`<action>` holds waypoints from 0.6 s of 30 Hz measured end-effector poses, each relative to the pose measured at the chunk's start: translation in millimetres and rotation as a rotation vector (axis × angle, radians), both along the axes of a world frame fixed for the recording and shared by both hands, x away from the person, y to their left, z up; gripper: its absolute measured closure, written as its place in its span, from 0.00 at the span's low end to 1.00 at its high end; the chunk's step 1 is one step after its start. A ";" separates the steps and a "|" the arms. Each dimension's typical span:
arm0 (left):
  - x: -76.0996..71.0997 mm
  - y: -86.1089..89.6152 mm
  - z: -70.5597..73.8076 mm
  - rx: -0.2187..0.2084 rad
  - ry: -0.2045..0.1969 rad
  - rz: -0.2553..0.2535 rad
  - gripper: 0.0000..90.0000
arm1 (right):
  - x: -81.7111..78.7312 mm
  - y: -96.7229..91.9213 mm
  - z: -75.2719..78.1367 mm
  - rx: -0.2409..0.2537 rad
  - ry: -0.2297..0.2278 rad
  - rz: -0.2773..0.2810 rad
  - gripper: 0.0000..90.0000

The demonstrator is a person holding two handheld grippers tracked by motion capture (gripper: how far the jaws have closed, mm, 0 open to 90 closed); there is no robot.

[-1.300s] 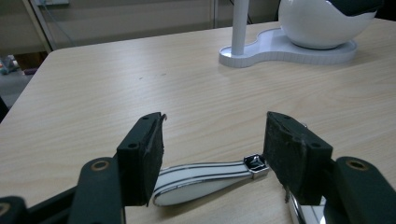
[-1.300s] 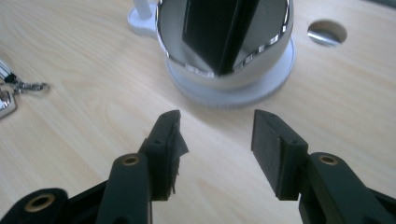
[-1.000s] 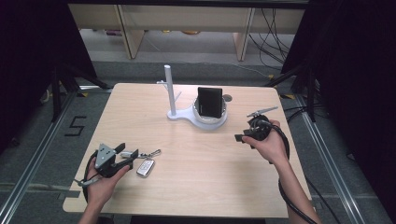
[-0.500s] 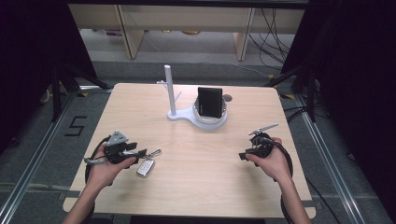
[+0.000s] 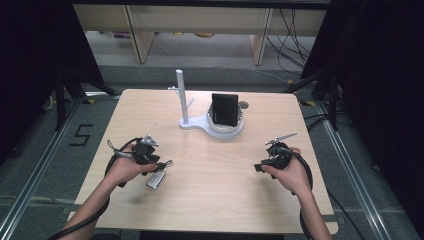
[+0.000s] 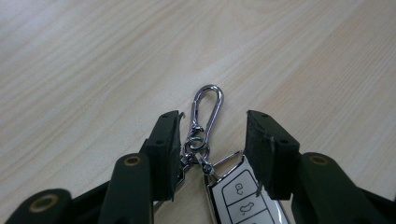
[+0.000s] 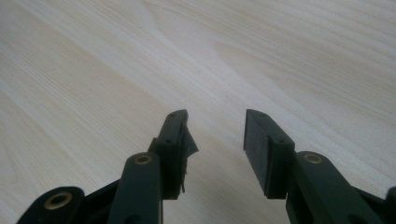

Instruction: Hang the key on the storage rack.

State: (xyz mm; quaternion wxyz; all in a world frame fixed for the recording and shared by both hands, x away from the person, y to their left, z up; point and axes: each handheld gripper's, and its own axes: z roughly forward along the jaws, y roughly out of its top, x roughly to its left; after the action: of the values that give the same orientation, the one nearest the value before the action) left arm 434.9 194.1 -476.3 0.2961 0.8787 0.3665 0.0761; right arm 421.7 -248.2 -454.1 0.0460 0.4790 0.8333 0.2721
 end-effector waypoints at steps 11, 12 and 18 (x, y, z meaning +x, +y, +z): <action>7.5 -5.6 -3.1 0.074 0.026 -0.030 0.66 | 0.2 -0.6 1.2 0.013 0.001 0.005 0.67; 7.8 -5.8 -3.2 0.080 0.027 -0.031 0.66 | 0.0 -0.7 1.3 0.012 -0.004 0.004 0.67; 9.9 -11.6 -5.2 0.122 0.030 -0.042 0.67 | -0.1 1.2 0.5 0.011 0.002 0.006 0.67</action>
State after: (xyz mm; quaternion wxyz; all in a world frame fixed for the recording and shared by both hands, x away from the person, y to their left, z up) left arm 444.9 182.5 -481.5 0.2382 0.9036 0.3471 0.0790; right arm 421.6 -247.0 -453.7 0.0415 0.4770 0.8333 0.2764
